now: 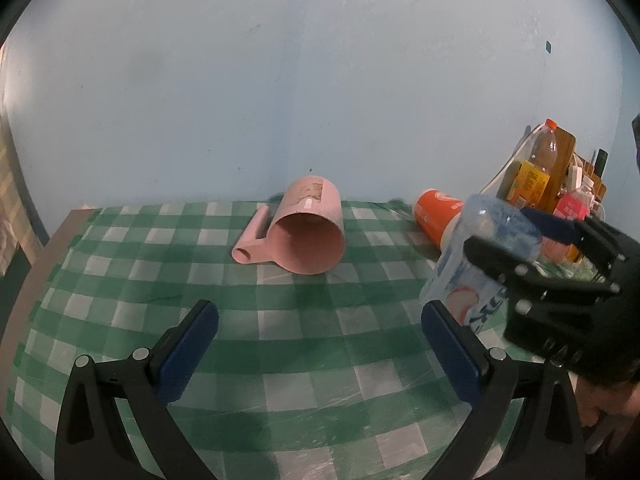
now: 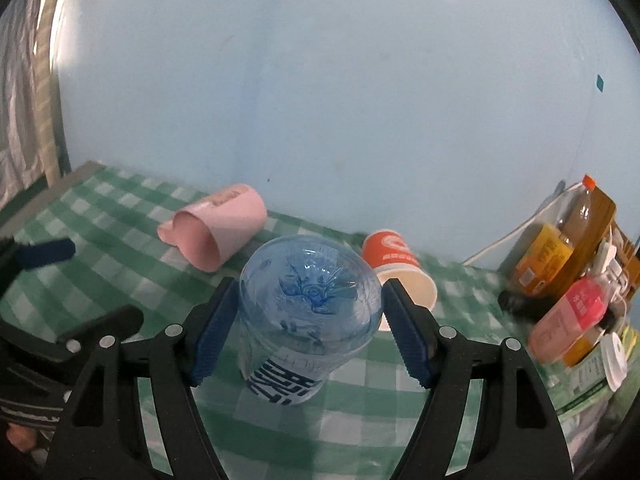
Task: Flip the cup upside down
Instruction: 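Rotate the clear cup upright with the right tool and lower it onto the table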
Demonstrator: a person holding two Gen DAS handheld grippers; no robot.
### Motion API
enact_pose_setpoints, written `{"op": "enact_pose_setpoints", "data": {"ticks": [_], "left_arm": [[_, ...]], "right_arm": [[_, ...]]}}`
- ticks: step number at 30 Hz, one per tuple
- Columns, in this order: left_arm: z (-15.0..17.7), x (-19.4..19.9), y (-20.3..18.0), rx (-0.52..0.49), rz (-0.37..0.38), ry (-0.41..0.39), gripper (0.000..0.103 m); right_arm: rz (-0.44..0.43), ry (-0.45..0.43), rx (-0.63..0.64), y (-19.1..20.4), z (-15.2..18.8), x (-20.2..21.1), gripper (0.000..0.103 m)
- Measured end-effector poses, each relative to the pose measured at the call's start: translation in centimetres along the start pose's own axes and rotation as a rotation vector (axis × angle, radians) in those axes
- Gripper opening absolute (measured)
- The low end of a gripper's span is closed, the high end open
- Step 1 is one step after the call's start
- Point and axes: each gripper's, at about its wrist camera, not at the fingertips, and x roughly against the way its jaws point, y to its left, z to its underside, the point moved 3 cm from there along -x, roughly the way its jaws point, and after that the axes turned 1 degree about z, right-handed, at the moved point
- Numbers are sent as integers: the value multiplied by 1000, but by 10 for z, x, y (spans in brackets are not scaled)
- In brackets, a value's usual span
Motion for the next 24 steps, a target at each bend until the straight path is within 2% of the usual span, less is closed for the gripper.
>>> {"op": "enact_pose_setpoints", "data": {"ticks": [8,17,20,24], "left_arm": [[3,-4,2,-1,-6,12,102],[4,-5,2,-4,-10,17,102],[4,-5,2,-5,-8,15,102],[4,-3,2,-6,-6,9,102]], "right_arm": [[-17,25,-8,0,14,-7,74],[-63,24,-66,-10,12,-2,75],[-66,18,-65,-9,10,1,81],[-74,-12,-80,-11,7,9,82]]}}
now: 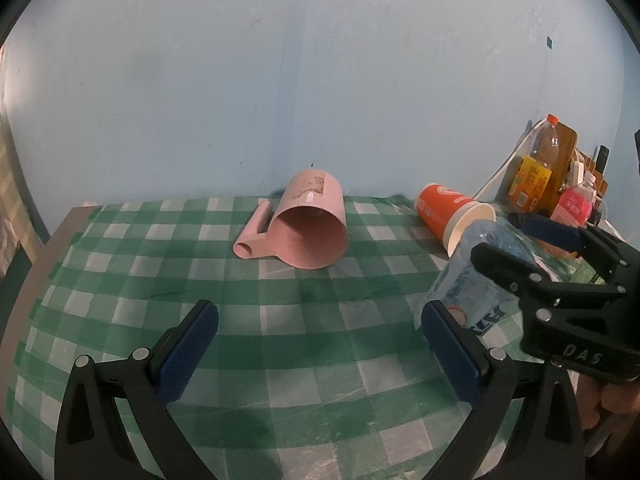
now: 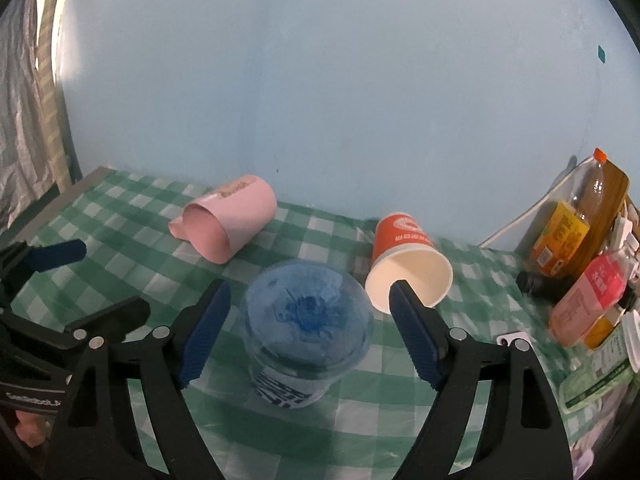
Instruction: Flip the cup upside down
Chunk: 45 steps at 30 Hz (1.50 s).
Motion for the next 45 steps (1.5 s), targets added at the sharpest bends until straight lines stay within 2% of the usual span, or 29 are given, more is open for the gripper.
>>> {"op": "enact_pose_setpoints", "data": {"ticks": [4,6,8,11,23,33,39,45], "left_arm": [[1,5,-1,3,4,-9,102],[2,10,-3,-3,3,-26,102],[3,16,-7,-13,4,-40,102],[6,29,-16,-38,13,-70,102],[28,82,-49,-124,34,-171,103],[50,104,-62,-173,35,-235,103],[58,108,-63,-169,58,-256,103],[60,114,-64,-166,63,-281,103]], "right_arm": [[-17,-65,-53,-10,-4,16,82],[-18,-111,-81,-17,-4,28,86],[-14,-163,-104,-24,1,46,87],[-3,-188,-102,-30,11,65,87],[34,-195,-131,-48,65,114,87],[23,-206,-135,-43,82,132,87],[64,-245,-166,-46,102,140,87],[60,-228,-184,-49,103,135,87]]}}
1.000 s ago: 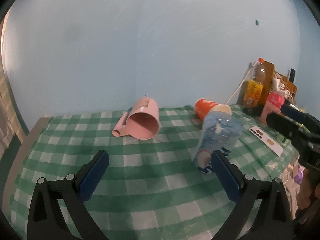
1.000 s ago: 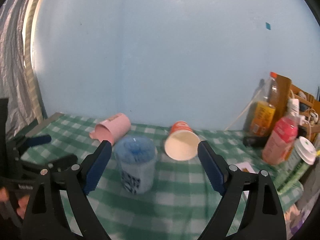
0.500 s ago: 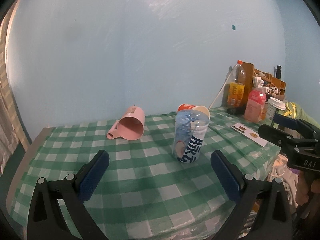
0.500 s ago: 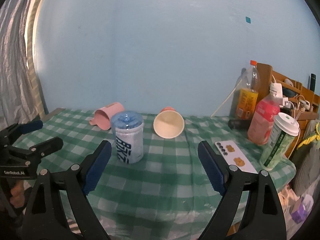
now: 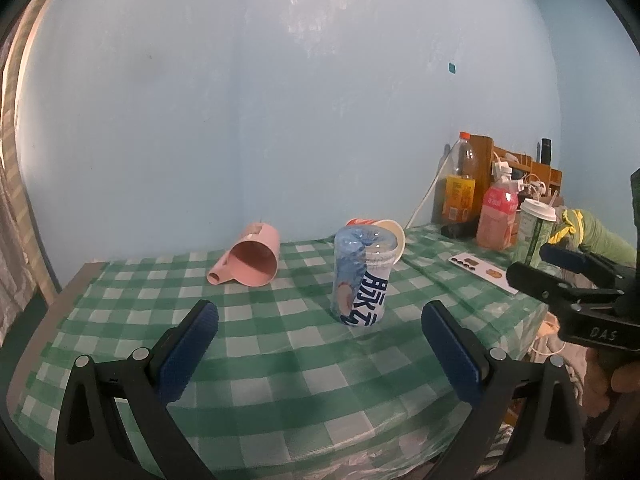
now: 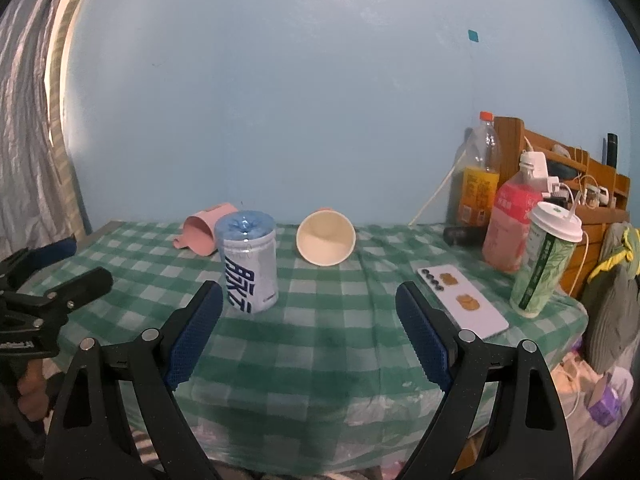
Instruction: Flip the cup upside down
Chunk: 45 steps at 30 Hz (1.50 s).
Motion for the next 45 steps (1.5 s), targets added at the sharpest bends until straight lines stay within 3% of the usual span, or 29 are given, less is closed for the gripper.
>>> {"op": "enact_pose_setpoints", "data": {"ticks": [45], "left_arm": [[7,5,4,19,-11,13,103]], "right_arm": [[-19,40,5,8,4,-13,88]]}}
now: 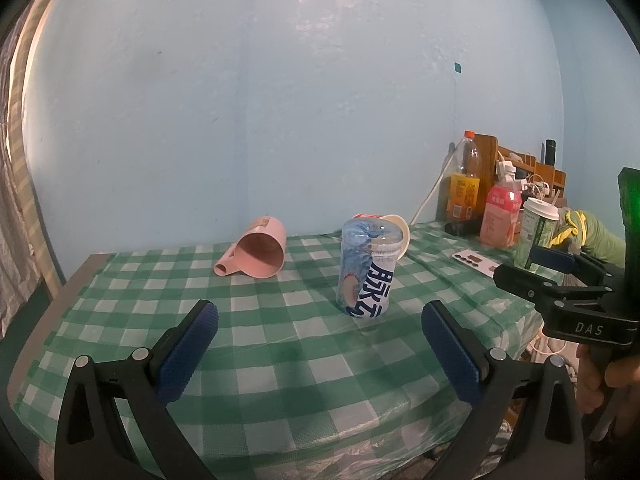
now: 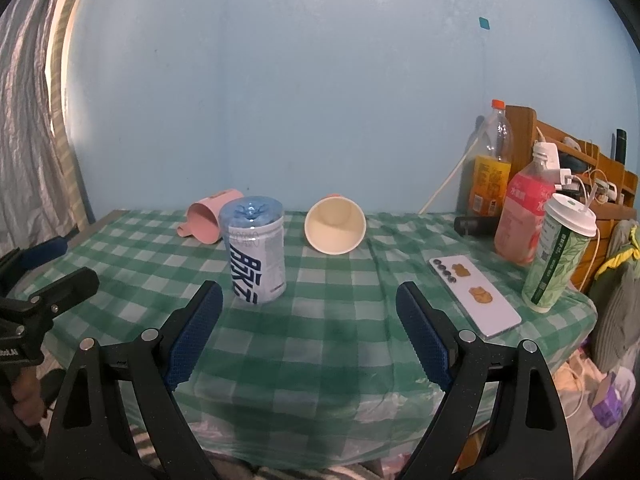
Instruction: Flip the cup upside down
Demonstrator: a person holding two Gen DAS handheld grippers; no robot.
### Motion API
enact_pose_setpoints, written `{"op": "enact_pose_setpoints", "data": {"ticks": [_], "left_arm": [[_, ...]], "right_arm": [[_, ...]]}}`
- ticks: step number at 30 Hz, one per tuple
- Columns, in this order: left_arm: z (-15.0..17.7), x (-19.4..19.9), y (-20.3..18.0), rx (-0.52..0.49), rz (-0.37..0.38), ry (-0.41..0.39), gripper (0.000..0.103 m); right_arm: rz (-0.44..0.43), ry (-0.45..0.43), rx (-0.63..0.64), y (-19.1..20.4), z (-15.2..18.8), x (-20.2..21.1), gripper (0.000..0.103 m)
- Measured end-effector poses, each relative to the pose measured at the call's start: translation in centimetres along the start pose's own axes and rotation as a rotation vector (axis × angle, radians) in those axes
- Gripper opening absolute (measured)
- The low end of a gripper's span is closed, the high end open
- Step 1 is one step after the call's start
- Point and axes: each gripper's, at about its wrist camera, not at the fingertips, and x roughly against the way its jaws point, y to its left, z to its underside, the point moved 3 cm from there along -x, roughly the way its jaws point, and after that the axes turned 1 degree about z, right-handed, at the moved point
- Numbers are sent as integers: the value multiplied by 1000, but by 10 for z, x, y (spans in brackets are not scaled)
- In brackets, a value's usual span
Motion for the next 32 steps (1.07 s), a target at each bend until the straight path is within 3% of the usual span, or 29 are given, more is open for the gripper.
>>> {"op": "enact_pose_setpoints", "data": {"ticks": [8,15,22,32], "left_arm": [[0,0,1,1,-3,1,103],[0,-6,5,7,-53,43,103],[-3,1,1,-32,-98,-3,103],[-2,-1,-1,-49,-84,1,103]], "right_arm": [[0,6,5,1,2,0,88],[-1,9,3,0,2,0,88],[0,12,5,-1,3,-1,88],[-2,17,7,-2,4,-1,88]]}}
